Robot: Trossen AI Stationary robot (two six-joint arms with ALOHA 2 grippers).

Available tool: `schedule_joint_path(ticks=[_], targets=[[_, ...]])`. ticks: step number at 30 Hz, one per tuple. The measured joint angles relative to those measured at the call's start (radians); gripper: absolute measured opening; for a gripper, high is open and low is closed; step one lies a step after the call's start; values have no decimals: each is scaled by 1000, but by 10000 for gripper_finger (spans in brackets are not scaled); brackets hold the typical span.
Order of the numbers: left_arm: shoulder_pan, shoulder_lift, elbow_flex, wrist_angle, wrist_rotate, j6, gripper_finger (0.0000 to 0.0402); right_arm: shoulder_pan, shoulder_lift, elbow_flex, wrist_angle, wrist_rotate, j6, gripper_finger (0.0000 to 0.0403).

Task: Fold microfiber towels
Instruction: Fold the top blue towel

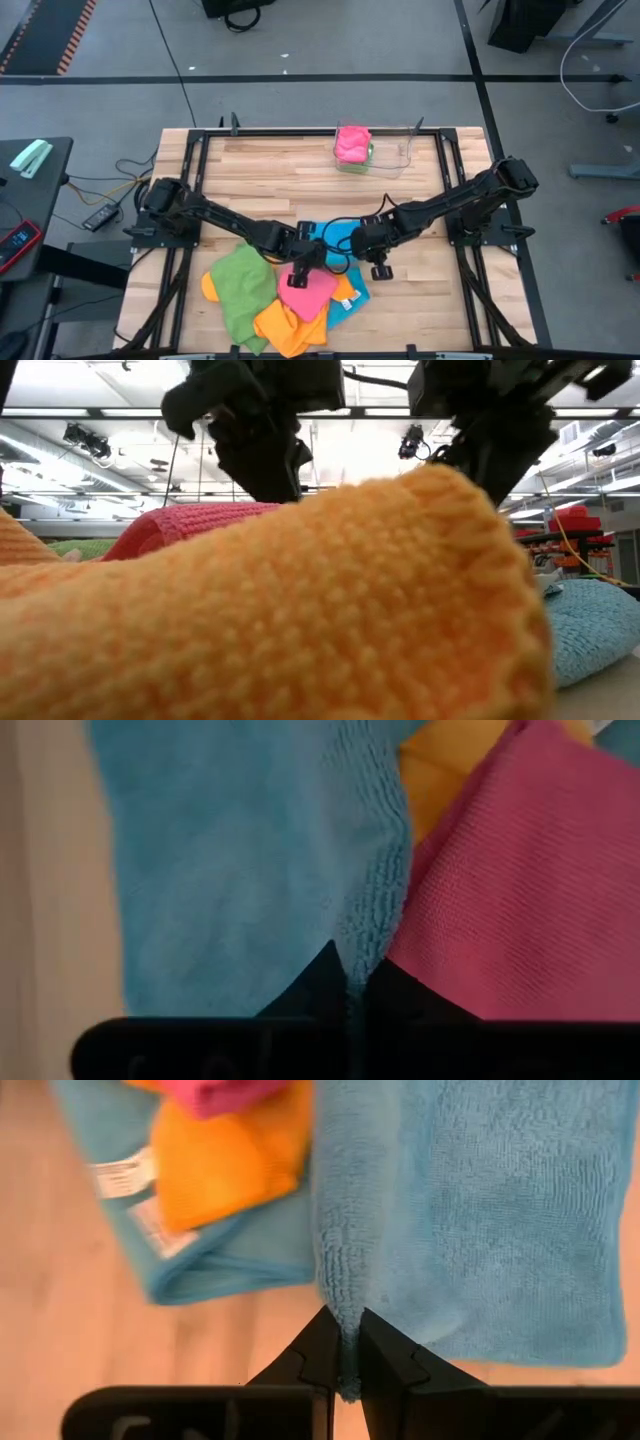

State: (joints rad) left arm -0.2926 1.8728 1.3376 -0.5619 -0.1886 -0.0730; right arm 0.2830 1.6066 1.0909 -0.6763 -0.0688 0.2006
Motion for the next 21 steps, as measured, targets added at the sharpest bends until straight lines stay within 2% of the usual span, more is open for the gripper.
schedule_joint_path(ticks=[5,13,21], targets=[[47,-7,0,-19,3,20,38,-11,0,20,-31,-3,36,38],[105,-5,-3,-40,4,50,21,-95,0,-7,-32,16,51,38],[141,53,-4,-35,33,86,28,-172,1,-66,3,21,55,38]])
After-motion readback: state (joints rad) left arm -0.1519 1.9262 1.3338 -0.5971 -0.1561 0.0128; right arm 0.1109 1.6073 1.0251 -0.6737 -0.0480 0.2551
